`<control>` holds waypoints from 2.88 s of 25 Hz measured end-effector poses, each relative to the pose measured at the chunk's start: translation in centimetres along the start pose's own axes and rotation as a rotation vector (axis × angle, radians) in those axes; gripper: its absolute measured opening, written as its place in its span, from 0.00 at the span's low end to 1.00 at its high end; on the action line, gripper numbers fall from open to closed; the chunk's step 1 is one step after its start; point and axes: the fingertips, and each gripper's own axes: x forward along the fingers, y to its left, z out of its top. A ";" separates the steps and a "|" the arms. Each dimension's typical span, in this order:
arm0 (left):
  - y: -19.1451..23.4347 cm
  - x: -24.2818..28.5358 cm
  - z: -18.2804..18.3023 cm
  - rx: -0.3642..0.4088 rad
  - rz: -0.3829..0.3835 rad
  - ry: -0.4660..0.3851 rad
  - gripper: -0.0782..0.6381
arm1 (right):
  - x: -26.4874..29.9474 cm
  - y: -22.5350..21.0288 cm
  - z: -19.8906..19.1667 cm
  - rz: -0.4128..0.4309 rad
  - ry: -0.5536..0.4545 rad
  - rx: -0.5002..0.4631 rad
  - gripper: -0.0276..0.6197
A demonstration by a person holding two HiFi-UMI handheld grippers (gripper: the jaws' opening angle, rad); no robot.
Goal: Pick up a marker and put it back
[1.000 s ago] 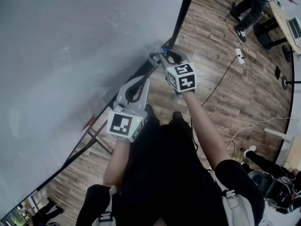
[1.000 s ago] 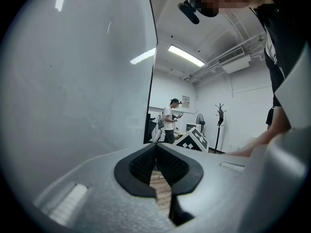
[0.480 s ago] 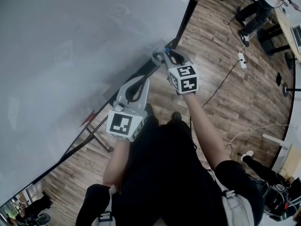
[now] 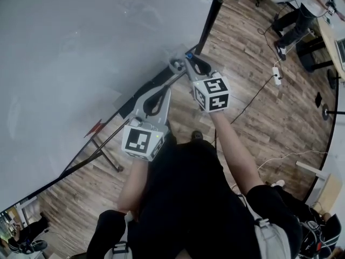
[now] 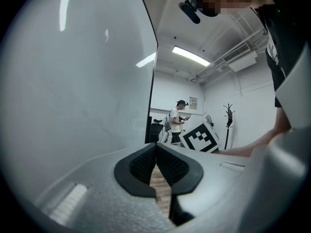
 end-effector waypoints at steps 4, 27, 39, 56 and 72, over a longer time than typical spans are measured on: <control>-1.9 0.0 0.5 0.007 0.020 -0.015 0.12 | -2.2 0.1 1.7 0.032 -0.058 -0.011 0.14; -14.7 -4.8 -2.6 -0.030 0.201 0.038 0.12 | -14.7 2.6 -2.8 0.242 -0.068 -0.021 0.14; -15.6 -8.1 -1.4 -0.008 0.131 0.013 0.12 | -20.5 5.6 -1.3 0.197 -0.138 0.002 0.14; -17.1 -18.3 -2.8 -0.061 -0.016 -0.011 0.12 | -31.9 14.1 -4.3 0.031 -0.165 0.057 0.14; -18.2 -21.4 -2.2 -0.042 -0.074 -0.026 0.12 | -34.1 17.1 -4.1 -0.013 -0.195 0.031 0.15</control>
